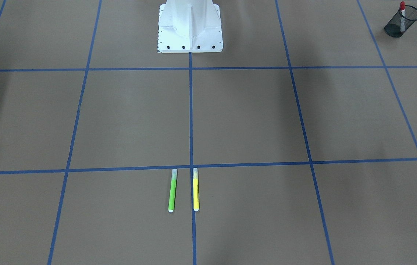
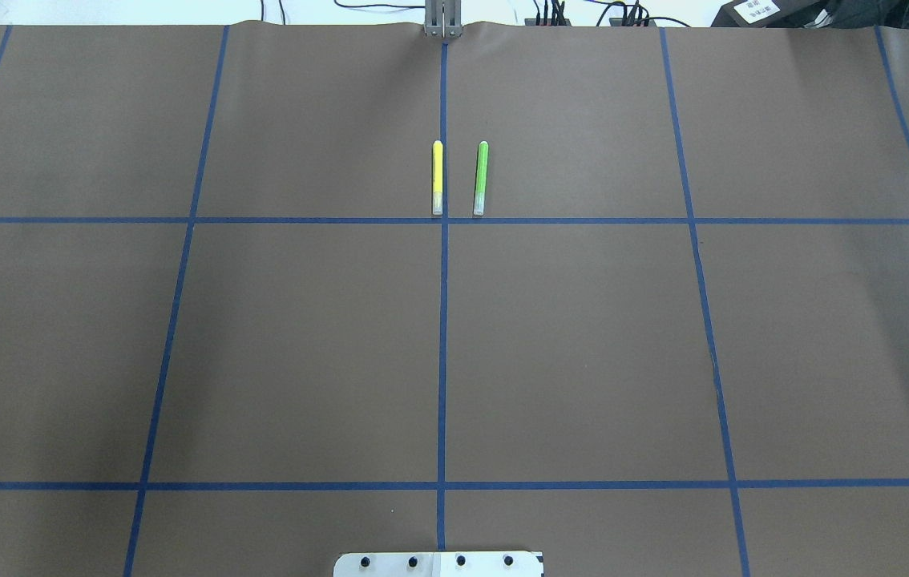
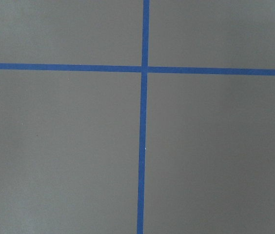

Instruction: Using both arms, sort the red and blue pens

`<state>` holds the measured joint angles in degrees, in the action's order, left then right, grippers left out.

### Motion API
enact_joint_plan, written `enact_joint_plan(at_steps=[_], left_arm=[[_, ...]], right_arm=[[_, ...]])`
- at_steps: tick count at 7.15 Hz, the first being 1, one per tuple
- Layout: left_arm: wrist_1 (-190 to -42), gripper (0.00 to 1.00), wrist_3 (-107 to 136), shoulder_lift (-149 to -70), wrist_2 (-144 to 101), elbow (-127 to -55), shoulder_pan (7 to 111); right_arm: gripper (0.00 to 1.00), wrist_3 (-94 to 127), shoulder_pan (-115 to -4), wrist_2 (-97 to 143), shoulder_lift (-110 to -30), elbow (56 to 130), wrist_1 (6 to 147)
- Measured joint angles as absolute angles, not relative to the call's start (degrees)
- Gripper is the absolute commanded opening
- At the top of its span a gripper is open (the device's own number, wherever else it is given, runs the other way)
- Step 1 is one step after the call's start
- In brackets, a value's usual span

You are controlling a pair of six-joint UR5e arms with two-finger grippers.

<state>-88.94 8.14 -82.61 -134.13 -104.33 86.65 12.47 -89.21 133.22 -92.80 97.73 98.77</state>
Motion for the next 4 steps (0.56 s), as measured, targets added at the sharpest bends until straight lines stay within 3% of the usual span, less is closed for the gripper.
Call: enact_joint_plan(at_steps=[4], left_arm=[[-88.9,1.0,8.1,-82.5,-135.9,-105.3,86.7]], right_arm=[[1.0,12.7,-89.2,133.2,-92.6,97.8,98.8]])
